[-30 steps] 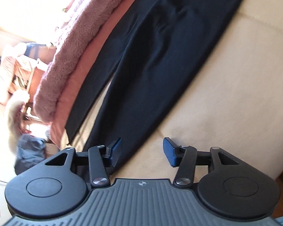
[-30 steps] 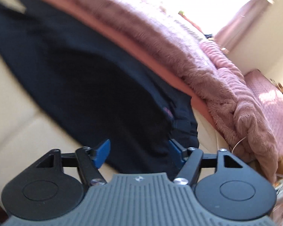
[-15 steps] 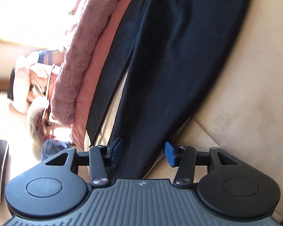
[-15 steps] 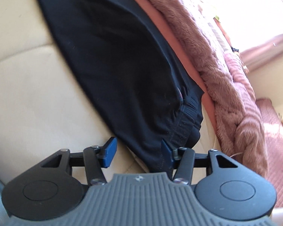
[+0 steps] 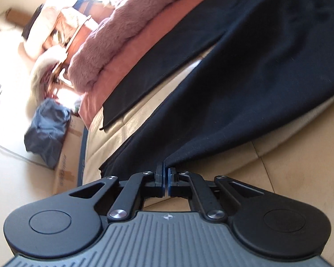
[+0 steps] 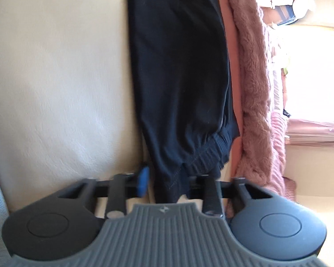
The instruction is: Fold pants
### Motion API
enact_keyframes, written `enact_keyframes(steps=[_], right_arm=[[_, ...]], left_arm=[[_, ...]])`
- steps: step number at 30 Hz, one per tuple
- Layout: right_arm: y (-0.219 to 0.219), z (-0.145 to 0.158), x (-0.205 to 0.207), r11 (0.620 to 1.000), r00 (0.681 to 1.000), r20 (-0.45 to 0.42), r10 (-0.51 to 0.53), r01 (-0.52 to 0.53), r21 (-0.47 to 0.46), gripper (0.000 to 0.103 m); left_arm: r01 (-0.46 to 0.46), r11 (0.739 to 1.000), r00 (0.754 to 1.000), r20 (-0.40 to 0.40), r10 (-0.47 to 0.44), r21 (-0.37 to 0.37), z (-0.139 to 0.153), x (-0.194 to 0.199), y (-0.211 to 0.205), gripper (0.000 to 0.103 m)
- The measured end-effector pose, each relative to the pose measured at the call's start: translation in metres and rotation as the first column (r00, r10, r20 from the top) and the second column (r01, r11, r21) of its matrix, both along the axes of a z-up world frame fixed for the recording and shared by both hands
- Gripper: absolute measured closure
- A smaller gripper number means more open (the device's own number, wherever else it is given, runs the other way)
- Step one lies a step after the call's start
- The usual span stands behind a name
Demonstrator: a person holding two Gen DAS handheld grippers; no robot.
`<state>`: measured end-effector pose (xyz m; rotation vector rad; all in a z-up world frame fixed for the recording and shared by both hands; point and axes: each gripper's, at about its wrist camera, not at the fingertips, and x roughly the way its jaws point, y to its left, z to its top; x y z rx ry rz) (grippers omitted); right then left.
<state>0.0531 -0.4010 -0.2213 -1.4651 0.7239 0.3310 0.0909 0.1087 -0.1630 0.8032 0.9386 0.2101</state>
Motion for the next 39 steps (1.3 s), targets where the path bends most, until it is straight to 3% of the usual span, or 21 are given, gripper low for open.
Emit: enact_keyframes(steps=[5,10,20,27,31,39], right_arm=[[0.000,0.006,0.004,0.996,0.997,0.017,-0.071,0.070,0.050,0.103],[-0.003,0.031,-0.006,0.978,0.984,0.061,-0.164,0.155,0.139,0.103],[-0.023,0.063,-0.044,0.943,0.958,0.082,-0.276,0.253,0.217,0.103],[-0.029,0.103,0.008,0.876,0.915,0.134,-0.380,0.310,0.370,0.103],[-0.032,0.127,0.059,0.842,0.897,0.144,-0.418,0.323,0.433,0.103],[-0.038,0.125,0.182,0.847,0.910,0.094,-0.403,0.332,0.416,0.103]], left_arm=[[-0.041,0.997,0.997,0.066,0.046,-0.066,0.019,-0.003,-0.002,0.102],[-0.050,0.989,0.991,0.116,0.066,-0.137,0.045,-0.007,0.001,0.102],[-0.001,0.978,0.980,0.196,0.043,-0.208,0.092,-0.035,-0.008,0.102],[-0.008,0.972,0.971,0.231,0.064,-0.236,0.122,0.032,-0.008,0.102],[-0.054,0.964,0.973,0.204,0.110,-0.262,0.132,0.088,0.001,0.102],[-0.094,0.969,0.984,0.126,0.125,-0.228,0.119,0.192,0.007,0.102]])
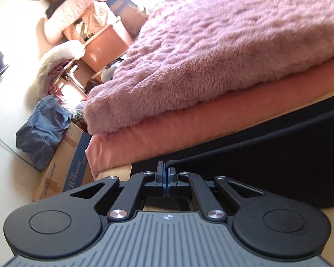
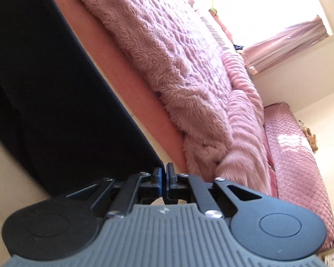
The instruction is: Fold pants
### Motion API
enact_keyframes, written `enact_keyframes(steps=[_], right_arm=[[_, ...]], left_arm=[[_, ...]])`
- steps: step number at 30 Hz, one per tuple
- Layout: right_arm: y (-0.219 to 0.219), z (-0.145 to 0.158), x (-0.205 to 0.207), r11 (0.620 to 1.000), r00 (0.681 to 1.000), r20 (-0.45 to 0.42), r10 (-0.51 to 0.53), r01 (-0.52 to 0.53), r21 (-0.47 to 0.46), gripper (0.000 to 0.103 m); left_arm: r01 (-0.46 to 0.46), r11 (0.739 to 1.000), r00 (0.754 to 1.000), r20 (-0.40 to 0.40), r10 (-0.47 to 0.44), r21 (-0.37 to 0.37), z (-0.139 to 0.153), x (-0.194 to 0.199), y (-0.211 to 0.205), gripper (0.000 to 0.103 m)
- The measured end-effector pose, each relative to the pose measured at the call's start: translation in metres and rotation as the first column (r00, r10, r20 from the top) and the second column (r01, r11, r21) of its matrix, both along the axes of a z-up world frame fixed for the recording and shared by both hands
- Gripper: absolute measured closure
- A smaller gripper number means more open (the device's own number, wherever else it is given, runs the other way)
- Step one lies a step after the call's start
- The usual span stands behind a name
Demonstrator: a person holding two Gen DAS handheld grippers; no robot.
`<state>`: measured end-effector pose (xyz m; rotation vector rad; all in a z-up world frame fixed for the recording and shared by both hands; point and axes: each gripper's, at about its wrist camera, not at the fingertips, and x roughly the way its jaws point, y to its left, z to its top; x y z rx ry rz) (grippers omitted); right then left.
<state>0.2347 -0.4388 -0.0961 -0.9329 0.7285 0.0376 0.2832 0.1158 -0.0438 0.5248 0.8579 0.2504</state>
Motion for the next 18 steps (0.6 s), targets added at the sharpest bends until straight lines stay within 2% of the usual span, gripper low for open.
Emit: enact_keyframes(steps=[4,7,13,18], right_arm=[[-0.002,-0.021,0.060,1.000,0.997,-0.076,0.023,-0.023,-0.005,0.103],[-0.003,-0.043,0.089,1.000,0.992,-0.127,0.018,-0.020,-0.011,0.103],[-0.006,-0.077,0.117,1.000,0.981,-0.194,0.002,0.002,0.017,0.103],[-0.007,-0.081,0.123,0.999,0.976,-0.219,-0.007,0.015,0.037,0.103]], left_arm=[[0.021,0.998,0.998,-0.068,-0.018,0.051,-0.025,0.046,-0.005,0.102],[0.037,0.995,0.994,-0.104,-0.027,0.098,-0.047,0.070,-0.012,0.102],[0.079,0.988,0.986,-0.157,-0.058,0.136,-0.089,0.098,-0.020,0.102],[0.072,0.990,0.988,-0.143,-0.054,0.119,-0.101,0.108,-0.016,0.102]])
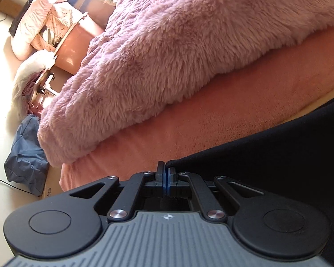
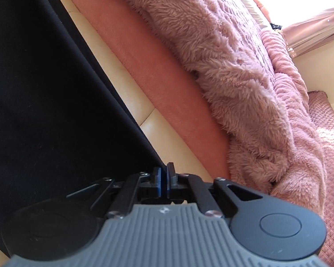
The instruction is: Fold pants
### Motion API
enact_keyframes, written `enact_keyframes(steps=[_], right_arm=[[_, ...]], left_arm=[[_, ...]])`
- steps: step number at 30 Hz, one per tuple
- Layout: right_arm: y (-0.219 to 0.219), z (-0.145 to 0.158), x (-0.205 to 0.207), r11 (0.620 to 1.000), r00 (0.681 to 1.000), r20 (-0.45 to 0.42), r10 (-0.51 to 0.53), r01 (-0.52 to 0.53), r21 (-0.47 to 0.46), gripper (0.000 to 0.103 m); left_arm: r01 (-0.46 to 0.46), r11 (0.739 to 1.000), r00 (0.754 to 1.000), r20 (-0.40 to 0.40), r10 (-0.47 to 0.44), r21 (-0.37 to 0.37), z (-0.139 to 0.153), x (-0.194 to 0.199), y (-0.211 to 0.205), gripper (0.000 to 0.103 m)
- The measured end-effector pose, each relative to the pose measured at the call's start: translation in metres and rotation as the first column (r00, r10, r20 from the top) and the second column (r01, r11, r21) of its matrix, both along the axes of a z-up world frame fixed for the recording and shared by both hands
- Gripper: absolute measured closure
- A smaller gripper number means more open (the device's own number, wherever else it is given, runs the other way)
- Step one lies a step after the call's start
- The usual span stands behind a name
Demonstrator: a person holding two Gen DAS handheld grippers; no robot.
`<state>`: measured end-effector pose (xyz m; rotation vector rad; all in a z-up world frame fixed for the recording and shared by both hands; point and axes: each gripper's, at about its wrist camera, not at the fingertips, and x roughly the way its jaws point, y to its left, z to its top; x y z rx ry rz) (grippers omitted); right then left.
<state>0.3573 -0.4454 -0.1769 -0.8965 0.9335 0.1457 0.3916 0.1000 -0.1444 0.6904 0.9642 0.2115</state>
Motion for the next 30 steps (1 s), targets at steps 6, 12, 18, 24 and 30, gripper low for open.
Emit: enact_keyframes(steps=[6,12,18,24,30], right_arm=[[-0.003,-0.005,0.009,0.996,0.998,-0.012,-0.063,0.064,0.060,0.100],[-0.009,0.015,0.007,0.976,0.980,0.080,-0.180,0.168,0.138,0.059],[-0.006,0.045,-0.033,0.904,0.928,0.169,-0.332,0.262,0.338,0.059],[-0.031,0.054,-0.121,0.593,0.737,0.113,-0.666,0.432,0.679,0.059],[-0.063,0.031,-0.191,0.236,0.527,-0.088,-0.845,0.516,0.824,0.056]], left_arm=[[-0.048,0.998,0.999,-0.027,0.047,-0.039,-0.006,0.013,0.007,0.084],[-0.028,0.997,0.997,0.065,0.033,-0.075,0.018,-0.006,0.009,0.050],[-0.058,0.919,0.989,0.105,0.107,-0.390,0.061,-0.053,0.012,0.050],[-0.032,0.783,0.992,0.075,0.101,-0.621,0.051,-0.113,-0.016,0.064],[-0.057,0.779,0.996,0.021,0.089,-0.624,0.025,-0.126,-0.040,0.069]])
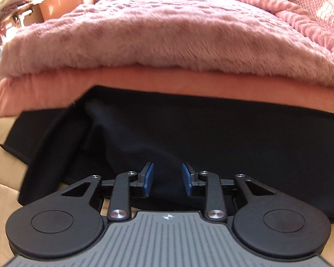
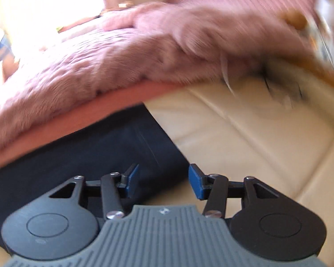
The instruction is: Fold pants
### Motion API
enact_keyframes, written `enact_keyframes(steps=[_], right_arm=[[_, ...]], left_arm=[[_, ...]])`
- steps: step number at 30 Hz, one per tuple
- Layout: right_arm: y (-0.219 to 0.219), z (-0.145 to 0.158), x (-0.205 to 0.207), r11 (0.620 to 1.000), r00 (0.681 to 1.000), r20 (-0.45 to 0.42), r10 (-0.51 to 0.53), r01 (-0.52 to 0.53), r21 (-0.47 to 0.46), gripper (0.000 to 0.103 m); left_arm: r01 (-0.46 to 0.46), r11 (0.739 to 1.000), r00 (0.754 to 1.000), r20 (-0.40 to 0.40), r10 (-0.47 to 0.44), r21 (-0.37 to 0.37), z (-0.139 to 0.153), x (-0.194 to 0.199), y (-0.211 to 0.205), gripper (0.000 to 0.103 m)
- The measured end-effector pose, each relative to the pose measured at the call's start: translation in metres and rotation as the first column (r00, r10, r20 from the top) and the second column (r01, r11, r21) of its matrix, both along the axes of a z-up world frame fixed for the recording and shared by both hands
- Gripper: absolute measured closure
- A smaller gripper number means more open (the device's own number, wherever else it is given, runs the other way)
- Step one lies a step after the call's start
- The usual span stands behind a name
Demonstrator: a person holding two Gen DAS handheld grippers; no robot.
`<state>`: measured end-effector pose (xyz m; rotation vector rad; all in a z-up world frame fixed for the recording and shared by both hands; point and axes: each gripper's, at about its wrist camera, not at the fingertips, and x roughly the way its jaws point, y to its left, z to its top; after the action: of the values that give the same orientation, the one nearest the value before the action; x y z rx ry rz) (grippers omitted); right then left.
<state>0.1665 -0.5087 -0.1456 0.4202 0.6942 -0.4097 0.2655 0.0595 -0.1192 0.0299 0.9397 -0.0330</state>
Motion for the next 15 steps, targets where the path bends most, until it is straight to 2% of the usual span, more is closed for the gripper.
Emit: enact_keyframes(steps=[2,5,7,9,10,11,12,13,15], right_arm=[[-0.012,-0.013,-0.011,0.988,0.995,0.042,-0.086,0.080,0.131,0.056],[-0.030,-0.036,-0.015,0.915,0.972,0.128,-0.198,0.137,0.379,0.056],[-0.034,-0.049,-0.010,0.869,0.953,0.165,-0.253,0.149,0.472,0.054],[-0.033,-0.058,-0.003,0.841,0.938,0.166,-0.305,0.184,0.508,0.055],[-0.033,-0.063,-0.002,0.812,0.927,0.167,-0.336,0.196,0.549,0.071],[-0.032,-0.067,-0.002,0.799,0.916,0.170,-0.362,0.211,0.564,0.080],[-0.033,-0.069,-0.001,0.795,0.915,0.166,-0.368,0.216,0.567,0.082],[-0.033,-0.068,0.001,0.802,0.913,0.174,-0.368,0.217,0.557,0.086],[-0.033,-0.061,0.002,0.841,0.926,0.169,-0.336,0.214,0.498,0.092]], left_arm=[[-0.005,1.000,0.999,-0.035,0.005,0.004,-0.007,0.002,-0.002,0.076],[-0.016,1.000,0.998,-0.062,0.016,0.009,-0.016,0.004,-0.004,0.079],[-0.017,1.000,0.998,-0.065,0.018,0.017,-0.017,0.004,-0.007,0.082],[-0.011,1.000,0.997,-0.076,0.013,0.024,-0.017,0.006,-0.011,0.088],[-0.006,1.000,0.997,-0.082,0.009,0.029,-0.018,0.006,-0.010,0.095],[-0.002,0.999,0.996,-0.088,0.005,0.034,-0.017,0.007,-0.013,0.101],[0.002,0.999,0.996,-0.094,0.003,0.045,-0.017,0.007,-0.016,0.102],[0.006,0.998,0.995,-0.098,0.000,0.061,-0.017,0.006,-0.019,0.103],[0.015,0.998,0.994,-0.105,-0.008,0.069,-0.019,-0.003,-0.021,0.103]])
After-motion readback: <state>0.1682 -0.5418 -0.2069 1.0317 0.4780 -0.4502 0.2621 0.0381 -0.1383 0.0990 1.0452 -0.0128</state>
